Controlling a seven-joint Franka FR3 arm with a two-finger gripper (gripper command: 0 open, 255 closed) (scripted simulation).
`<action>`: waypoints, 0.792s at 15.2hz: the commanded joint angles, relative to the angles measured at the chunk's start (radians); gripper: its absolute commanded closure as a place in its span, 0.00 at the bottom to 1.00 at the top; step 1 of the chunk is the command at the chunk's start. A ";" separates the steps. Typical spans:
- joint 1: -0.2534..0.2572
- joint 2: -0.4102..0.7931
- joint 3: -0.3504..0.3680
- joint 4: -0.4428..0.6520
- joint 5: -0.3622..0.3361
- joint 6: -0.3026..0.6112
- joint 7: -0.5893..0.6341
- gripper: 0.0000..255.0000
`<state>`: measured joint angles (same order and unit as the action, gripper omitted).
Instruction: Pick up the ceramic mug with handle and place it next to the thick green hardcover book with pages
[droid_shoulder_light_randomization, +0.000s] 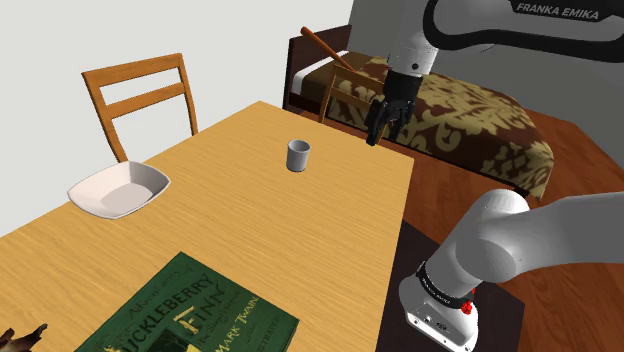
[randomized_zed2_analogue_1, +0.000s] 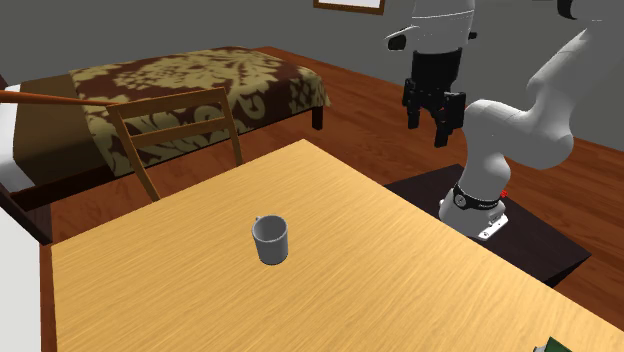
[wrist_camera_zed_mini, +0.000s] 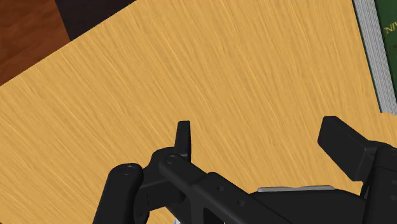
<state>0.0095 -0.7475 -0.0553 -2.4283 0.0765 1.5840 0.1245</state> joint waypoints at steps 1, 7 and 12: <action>0.000 0.000 0.000 0.000 0.000 0.000 0.000 0.00; -0.001 0.200 0.015 0.021 -0.015 0.194 0.010 0.00; -0.004 0.384 0.024 0.077 -0.032 0.332 0.023 0.00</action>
<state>0.0065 -0.3978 -0.0321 -2.3532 0.0490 1.8812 0.1456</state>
